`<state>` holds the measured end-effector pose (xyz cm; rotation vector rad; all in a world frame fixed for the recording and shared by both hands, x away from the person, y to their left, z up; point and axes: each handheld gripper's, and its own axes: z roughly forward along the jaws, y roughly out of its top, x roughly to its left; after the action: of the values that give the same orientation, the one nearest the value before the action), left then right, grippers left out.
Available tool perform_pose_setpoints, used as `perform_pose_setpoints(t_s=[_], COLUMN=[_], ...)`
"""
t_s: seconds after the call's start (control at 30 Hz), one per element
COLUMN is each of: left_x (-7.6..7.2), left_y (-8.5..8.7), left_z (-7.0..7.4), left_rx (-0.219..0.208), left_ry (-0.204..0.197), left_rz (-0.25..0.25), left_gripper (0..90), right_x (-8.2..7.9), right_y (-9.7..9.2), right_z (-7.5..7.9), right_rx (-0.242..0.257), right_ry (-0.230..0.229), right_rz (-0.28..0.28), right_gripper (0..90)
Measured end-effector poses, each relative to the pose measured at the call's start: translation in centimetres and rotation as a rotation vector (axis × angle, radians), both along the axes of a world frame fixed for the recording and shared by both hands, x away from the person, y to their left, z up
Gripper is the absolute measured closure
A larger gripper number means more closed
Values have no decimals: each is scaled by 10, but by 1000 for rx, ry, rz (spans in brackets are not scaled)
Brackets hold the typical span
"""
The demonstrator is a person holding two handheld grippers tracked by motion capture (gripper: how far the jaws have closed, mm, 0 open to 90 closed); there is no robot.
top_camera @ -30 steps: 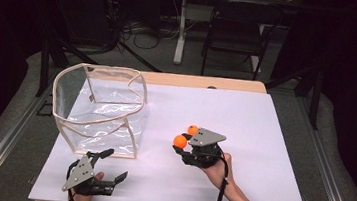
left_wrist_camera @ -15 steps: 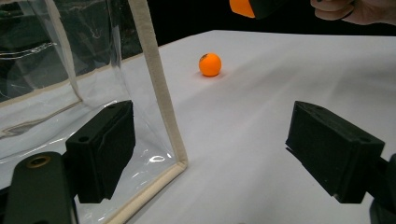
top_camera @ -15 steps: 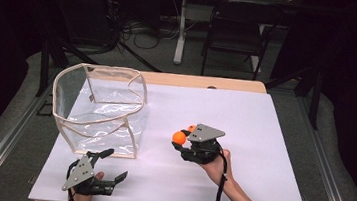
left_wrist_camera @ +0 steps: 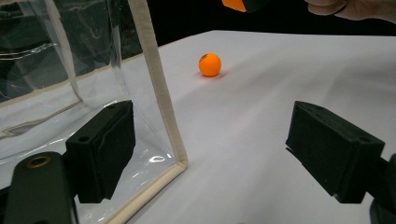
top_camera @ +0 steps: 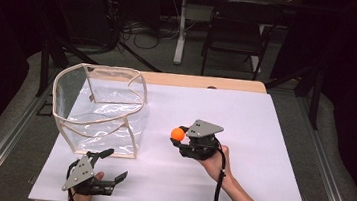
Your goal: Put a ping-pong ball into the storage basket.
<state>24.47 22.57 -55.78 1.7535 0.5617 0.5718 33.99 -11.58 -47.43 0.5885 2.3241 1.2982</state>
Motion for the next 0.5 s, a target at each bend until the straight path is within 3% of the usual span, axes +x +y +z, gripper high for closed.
perform_pose_setpoints(t_s=[0.5], left_x=[0], left_y=[0], left_z=[0], left_rx=[-1], left_ry=[0], left_rz=[1], left_gripper=[155], right_x=[7], right_y=[6], right_z=[5], right_rx=[-4], right_ry=[-5], right_rz=[-1], right_gripper=[508])
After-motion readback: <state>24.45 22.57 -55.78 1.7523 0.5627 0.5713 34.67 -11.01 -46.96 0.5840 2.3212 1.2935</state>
